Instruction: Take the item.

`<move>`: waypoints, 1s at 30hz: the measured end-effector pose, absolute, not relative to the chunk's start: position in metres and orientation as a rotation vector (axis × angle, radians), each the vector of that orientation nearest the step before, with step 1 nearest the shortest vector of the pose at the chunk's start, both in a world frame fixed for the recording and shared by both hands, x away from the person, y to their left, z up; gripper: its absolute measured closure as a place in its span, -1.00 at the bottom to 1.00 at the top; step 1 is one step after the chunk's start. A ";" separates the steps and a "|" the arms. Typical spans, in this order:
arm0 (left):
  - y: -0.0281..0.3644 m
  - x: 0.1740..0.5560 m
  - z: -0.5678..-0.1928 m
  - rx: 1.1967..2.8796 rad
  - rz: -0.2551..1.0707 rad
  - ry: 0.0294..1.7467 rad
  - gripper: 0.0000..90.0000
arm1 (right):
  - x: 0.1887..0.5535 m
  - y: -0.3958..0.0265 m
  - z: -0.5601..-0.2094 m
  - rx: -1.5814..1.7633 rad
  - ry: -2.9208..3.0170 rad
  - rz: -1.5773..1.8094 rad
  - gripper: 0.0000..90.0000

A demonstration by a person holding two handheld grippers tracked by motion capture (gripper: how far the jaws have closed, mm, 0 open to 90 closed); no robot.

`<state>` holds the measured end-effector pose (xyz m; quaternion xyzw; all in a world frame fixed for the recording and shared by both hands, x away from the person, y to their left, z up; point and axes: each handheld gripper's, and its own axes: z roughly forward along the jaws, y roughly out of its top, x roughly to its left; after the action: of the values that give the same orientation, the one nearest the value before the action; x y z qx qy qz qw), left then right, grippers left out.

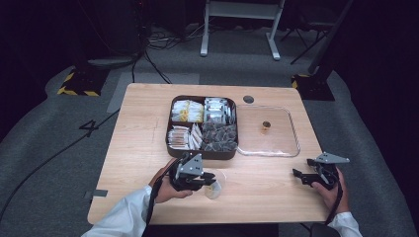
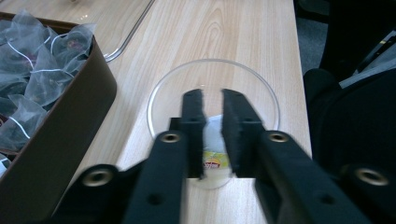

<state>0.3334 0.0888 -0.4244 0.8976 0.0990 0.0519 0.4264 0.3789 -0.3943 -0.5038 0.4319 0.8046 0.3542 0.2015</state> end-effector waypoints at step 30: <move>0.150 0.340 -0.409 2.290 0.400 0.427 -0.58 | 0.379 -0.394 -0.504 1.206 2.247 0.989 -0.59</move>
<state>0.3404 0.1502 -0.4085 0.8964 0.1673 0.1566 0.3794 0.3790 -0.3944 -0.5039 0.4319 0.8047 0.3541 0.2015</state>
